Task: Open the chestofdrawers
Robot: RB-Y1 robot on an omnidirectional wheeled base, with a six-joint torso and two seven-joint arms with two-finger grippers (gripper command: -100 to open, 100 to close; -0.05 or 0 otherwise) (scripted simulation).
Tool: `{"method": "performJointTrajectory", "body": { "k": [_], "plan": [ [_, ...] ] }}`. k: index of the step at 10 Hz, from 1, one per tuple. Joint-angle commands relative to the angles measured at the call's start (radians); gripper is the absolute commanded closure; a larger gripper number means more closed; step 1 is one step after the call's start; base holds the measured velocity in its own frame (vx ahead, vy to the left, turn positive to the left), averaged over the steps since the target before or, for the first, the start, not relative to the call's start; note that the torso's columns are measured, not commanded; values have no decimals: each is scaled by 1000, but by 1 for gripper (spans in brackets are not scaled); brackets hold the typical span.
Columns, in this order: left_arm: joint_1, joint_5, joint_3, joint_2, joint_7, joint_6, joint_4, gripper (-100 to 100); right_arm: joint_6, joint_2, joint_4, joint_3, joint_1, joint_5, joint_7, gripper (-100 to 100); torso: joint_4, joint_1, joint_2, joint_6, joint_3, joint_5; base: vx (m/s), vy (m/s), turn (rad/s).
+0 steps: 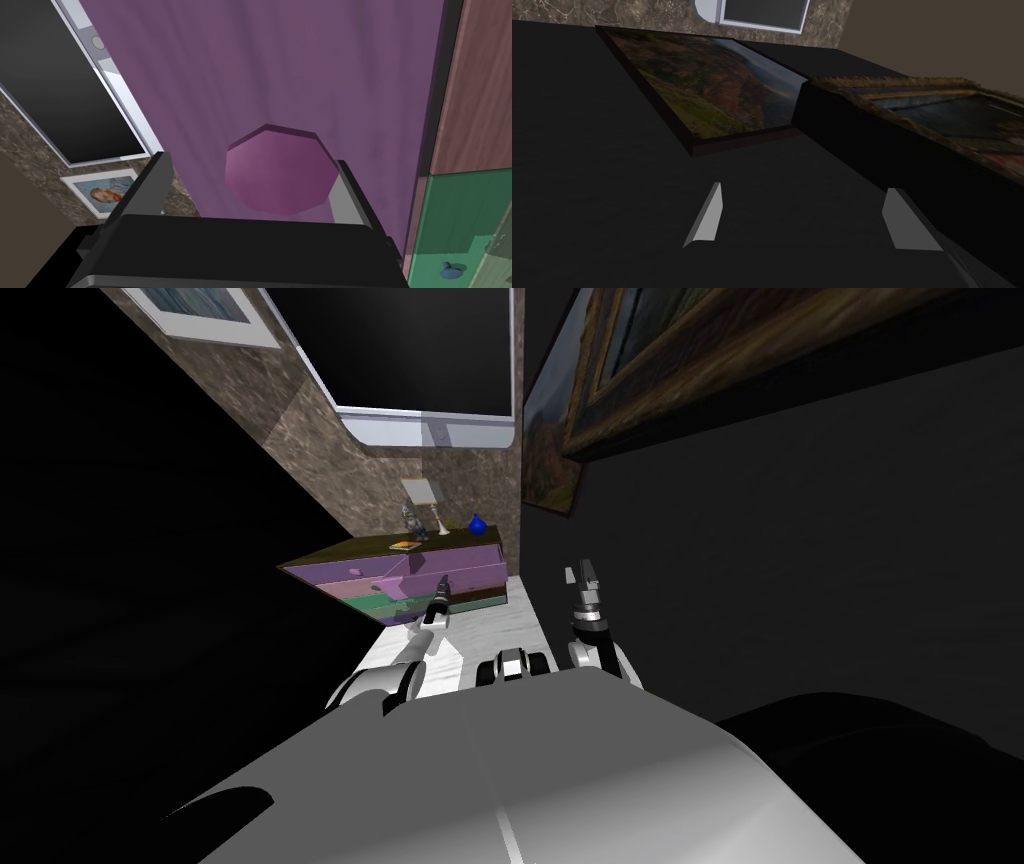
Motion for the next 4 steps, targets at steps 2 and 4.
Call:
{"method": "performJointTrajectory", "body": {
  "k": [2,4],
  "plan": [
    [5,0,-1,-2,0,4,4,0,0,0,0,0,0,0,0,0,-3,1,-4,0,-2,1,0,0,0],
    [7,0,-2,-3,0,6,7,0,0,0,0,0,0,0,0,0,-4,2,-6,1,-4,2,0,0,0]
  ]
}}
